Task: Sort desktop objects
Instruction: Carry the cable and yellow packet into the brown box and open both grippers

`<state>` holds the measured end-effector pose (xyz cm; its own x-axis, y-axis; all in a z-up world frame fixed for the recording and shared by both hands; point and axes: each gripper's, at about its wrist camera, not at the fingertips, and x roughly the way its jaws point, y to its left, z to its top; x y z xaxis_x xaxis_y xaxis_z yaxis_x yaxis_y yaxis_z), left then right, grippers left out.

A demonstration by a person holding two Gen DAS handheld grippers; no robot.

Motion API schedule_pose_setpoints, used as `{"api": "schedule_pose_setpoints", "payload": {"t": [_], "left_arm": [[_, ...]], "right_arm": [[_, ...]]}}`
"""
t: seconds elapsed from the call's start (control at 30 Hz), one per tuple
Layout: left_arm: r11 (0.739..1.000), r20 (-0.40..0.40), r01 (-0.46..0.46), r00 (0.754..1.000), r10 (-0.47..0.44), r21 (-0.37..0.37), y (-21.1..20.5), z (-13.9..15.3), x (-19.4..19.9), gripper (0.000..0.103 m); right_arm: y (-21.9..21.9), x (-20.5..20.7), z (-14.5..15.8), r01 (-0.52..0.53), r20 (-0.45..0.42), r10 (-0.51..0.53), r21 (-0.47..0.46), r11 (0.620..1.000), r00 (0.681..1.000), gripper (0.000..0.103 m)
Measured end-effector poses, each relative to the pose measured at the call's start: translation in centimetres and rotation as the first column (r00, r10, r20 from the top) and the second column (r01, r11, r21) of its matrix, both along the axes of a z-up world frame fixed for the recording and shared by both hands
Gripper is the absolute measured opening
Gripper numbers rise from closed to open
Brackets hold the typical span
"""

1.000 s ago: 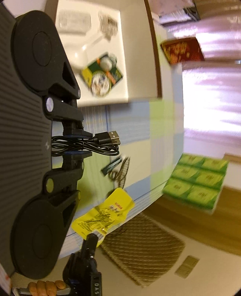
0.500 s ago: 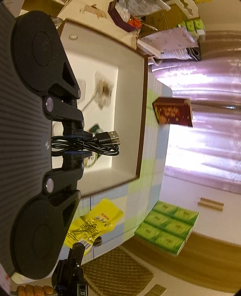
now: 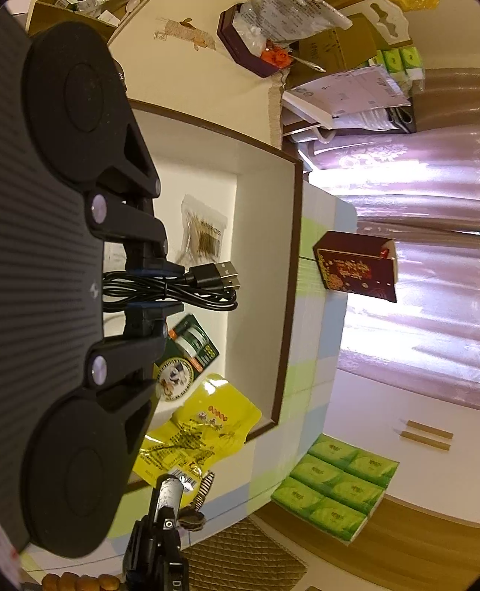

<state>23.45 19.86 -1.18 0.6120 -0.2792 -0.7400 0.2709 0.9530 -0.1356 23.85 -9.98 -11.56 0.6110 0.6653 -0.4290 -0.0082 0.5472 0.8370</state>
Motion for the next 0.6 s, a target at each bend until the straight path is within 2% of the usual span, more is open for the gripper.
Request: {"api": "schedule_pose_setpoints", "payload": {"t": [0.13, 0.23, 0.33, 0.43, 0.5, 0.6], "left_arm": [[1.000, -0.031, 0.022, 0.999, -0.022, -0.009, 0.4, -0.9, 0.8, 0.009], [0.999, -0.047, 0.042, 0.998, -0.043, -0.018, 0.5, -1.5, 1.2, 0.009], [0.998, -0.069, 0.060, 0.996, -0.062, -0.029, 0.2, -2.0, 1.5, 0.009], [0.996, -0.081, 0.078, 0.993, -0.080, -0.035, -0.2, -2.4, 1.7, 0.009], [0.995, -0.089, 0.088, 0.992, -0.091, -0.040, -0.4, -2.7, 1.8, 0.009], [0.994, -0.103, 0.101, 0.989, -0.105, -0.041, -0.7, -3.0, 1.9, 0.009]], "right_arm": [[2.3, 0.8, 0.0, -0.029, -0.024, 0.025, -0.171, 0.985, 0.999, 0.000], [4.1, 1.0, 0.1, -0.055, -0.033, 0.047, -0.321, 0.945, 0.998, 0.000], [6.1, 0.9, 0.3, -0.094, -0.031, 0.091, -0.487, 0.868, 0.995, 0.000], [8.3, 0.6, 0.6, -0.122, -0.022, 0.141, -0.644, 0.755, 0.990, 0.000], [9.3, 0.2, 0.6, -0.127, -0.019, 0.161, -0.709, 0.694, 0.987, 0.000], [10.1, -0.2, 0.4, -0.132, -0.014, 0.187, -0.759, 0.637, 0.982, 0.000]]}}
